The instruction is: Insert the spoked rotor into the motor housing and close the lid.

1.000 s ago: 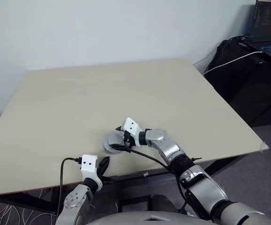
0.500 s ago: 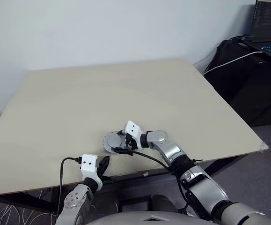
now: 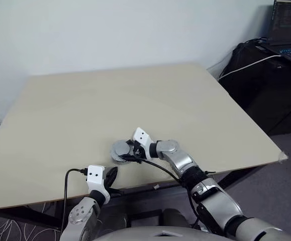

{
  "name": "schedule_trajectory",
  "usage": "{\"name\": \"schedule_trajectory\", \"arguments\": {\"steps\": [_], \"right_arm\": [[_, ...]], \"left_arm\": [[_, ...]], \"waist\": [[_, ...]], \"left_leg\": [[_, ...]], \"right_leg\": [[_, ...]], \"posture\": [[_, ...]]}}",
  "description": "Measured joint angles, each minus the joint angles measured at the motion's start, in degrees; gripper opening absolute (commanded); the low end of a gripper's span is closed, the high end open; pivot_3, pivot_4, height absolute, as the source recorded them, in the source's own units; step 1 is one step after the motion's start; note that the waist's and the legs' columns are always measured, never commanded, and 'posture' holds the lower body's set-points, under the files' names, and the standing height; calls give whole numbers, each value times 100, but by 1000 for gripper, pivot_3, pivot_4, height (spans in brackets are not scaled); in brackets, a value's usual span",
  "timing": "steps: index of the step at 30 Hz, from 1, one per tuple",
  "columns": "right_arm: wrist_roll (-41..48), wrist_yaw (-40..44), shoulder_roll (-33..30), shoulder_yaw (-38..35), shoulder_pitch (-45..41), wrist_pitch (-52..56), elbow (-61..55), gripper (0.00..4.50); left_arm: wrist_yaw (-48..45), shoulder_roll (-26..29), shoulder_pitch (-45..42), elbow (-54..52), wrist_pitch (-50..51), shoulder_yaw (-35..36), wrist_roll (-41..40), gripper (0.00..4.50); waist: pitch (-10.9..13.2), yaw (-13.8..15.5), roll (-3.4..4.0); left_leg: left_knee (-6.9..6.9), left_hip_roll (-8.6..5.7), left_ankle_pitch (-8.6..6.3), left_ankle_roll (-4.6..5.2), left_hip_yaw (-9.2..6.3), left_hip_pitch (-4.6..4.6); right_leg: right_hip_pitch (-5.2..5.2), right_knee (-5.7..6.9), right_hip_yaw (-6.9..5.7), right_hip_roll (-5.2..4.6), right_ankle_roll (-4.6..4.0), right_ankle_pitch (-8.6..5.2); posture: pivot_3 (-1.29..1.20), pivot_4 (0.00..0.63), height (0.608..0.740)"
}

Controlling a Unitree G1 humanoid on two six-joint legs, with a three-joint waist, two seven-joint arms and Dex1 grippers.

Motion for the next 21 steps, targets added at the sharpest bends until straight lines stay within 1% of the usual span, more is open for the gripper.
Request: {"name": "schedule_trajectory", "arguments": {"steps": [8, 21], "right_arm": [[-53, -272, -27, 34, 298, 396, -587, 3210], [-202, -264, -81, 191, 233, 506, -656, 3210]], "left_arm": [[26, 1, 20, -112, 51, -17, -3, 0], [58, 3, 18, -123, 75, -17, -9, 0]], "waist": [[1, 5, 2], [0, 1, 2]], "left_leg": [[0, -1, -1, 0, 0, 0], [-1, -1, -1, -1, 1, 2]], "right_leg": [[1, -1, -1, -2, 4, -3], [3, -1, -1, -2, 4, -3]], "posture": [[0, 0, 740], [0, 0, 740]]}}
